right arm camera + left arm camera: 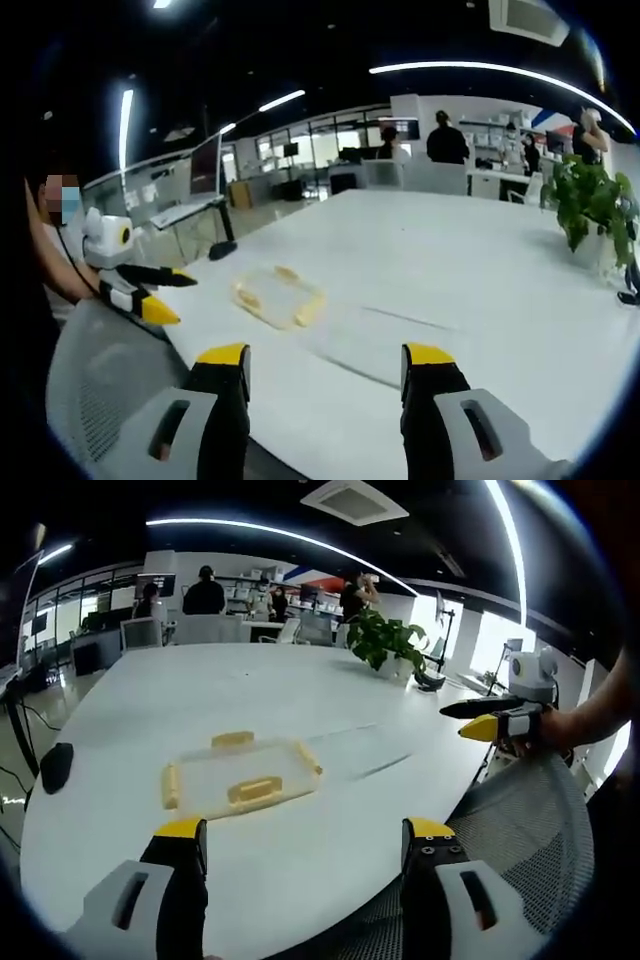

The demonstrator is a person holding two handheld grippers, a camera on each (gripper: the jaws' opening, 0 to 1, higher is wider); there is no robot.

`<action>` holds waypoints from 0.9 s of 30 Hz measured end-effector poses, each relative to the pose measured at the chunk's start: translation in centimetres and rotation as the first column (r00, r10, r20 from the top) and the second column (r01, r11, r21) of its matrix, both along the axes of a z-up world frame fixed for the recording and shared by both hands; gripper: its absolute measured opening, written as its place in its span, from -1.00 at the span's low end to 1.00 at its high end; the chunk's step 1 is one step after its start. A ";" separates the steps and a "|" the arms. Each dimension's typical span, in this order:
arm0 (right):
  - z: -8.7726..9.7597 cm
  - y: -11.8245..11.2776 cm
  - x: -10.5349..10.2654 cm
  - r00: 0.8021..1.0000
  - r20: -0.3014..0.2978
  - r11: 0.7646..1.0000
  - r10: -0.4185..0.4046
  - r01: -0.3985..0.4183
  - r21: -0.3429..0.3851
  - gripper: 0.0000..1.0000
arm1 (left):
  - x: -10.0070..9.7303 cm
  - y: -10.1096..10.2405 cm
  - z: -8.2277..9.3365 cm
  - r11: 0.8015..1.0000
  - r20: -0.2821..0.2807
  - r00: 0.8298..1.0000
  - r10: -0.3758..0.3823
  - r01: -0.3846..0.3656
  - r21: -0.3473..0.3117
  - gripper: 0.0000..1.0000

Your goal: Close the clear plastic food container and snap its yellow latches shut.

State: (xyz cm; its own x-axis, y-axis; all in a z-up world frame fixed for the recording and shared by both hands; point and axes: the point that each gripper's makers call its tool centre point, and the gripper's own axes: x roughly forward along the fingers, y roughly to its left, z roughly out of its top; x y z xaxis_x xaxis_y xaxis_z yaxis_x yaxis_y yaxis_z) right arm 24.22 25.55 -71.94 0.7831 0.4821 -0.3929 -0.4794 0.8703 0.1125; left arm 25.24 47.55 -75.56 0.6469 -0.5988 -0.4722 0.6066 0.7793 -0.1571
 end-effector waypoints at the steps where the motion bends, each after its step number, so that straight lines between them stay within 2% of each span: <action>1: 0.0 -0.1 0.0 1.000 0.003 1.000 -0.002 0.002 -0.001 0.21 | 0.0 0.0 0.0 1.000 -0.001 1.000 0.001 -0.001 -0.002 0.59; 11: -0.5 -0.2 -0.1 1.000 -0.021 1.000 -0.001 0.001 -0.018 0.17 | -0.1 -0.2 0.0 1.000 -0.004 1.000 -0.009 0.009 -0.007 0.53; 27: -0.4 -0.1 -0.1 1.000 -0.019 1.000 -0.002 0.001 -0.017 0.14 | -0.1 -0.1 0.0 1.000 -0.003 1.000 -0.013 0.013 -0.005 0.49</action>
